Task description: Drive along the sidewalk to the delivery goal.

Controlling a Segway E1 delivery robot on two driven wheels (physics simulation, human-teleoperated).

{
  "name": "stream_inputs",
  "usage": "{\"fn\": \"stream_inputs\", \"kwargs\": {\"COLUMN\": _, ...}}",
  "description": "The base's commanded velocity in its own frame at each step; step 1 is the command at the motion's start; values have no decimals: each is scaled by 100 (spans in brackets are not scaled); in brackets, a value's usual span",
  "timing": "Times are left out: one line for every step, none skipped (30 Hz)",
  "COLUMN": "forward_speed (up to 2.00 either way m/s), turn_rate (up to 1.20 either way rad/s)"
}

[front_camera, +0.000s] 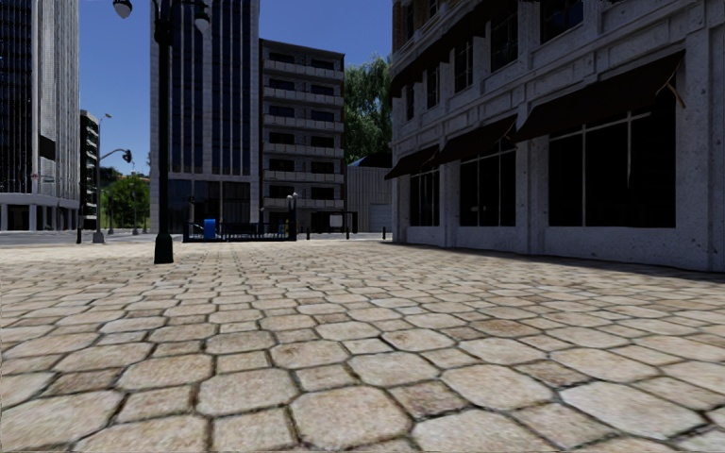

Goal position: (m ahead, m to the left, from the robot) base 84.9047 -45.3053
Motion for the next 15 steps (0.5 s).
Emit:
{"fn": "stream_inputs", "kwargs": {"forward_speed": 200, "turn_rate": 0}}
{"fn": "stream_inputs", "kwargs": {"forward_speed": 200, "turn_rate": 0}}
{"fn": "stream_inputs", "kwargs": {"forward_speed": 200, "turn_rate": 0}}
{"fn": "stream_inputs", "kwargs": {"forward_speed": 200, "turn_rate": 0}}
{"fn": "stream_inputs", "kwargs": {"forward_speed": 200, "turn_rate": 0}}
{"fn": "stream_inputs", "kwargs": {"forward_speed": 200, "turn_rate": 0}}
{"fn": "stream_inputs", "kwargs": {"forward_speed": 200, "turn_rate": 0}}
{"fn": "stream_inputs", "kwargs": {"forward_speed": 200, "turn_rate": 0}}
{"fn": "stream_inputs", "kwargs": {"forward_speed": 200, "turn_rate": 0}}
{"fn": "stream_inputs", "kwargs": {"forward_speed": 200, "turn_rate": 0}}
{"fn": "stream_inputs", "kwargs": {"forward_speed": 200, "turn_rate": 0}}
{"fn": "stream_inputs", "kwargs": {"forward_speed": 200, "turn_rate": 0}}
{"fn": "stream_inputs", "kwargs": {"forward_speed": 200, "turn_rate": 0}}
{"fn": "stream_inputs", "kwargs": {"forward_speed": 200, "turn_rate": 0}}
{"fn": "stream_inputs", "kwargs": {"forward_speed": 200, "turn_rate": 0}}
